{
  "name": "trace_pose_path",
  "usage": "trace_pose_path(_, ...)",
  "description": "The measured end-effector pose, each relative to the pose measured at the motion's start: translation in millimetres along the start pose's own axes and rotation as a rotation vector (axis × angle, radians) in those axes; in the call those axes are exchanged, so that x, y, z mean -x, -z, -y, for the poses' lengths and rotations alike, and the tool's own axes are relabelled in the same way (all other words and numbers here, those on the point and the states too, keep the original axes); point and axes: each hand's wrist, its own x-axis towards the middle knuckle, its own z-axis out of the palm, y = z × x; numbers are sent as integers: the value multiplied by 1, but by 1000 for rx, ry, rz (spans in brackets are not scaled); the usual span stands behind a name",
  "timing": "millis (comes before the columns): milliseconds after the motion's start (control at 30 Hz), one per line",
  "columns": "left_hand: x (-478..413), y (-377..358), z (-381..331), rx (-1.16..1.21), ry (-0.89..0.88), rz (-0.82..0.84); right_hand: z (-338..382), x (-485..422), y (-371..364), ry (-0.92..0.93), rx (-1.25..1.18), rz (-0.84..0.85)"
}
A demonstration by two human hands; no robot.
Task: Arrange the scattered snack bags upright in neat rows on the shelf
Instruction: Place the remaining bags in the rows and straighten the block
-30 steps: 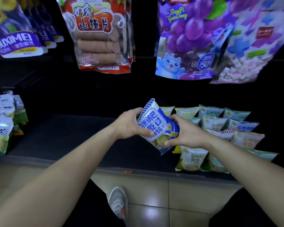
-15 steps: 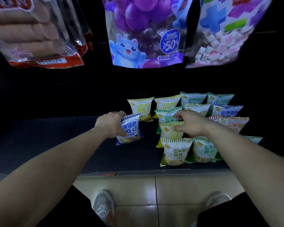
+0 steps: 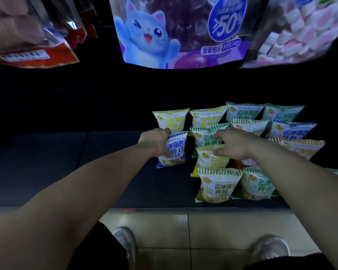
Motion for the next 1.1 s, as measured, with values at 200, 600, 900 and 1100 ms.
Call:
trace_pose_path(200,-15,-12,-7,11,15,-1,-5,-10,-5,-19,-6,29)
trace_pose_path(600,-27,-19,-7,-88,39,-126,-8,-17,-7,-19,-74,27)
trace_pose_path(900,-30,-17,-17,-91,40,-145,-15,-17,-6,-31,-131,17)
trace_pose_path(1100,-30,-15,-18,-93,28,-127,-16,-17,-6,-28,-133,10)
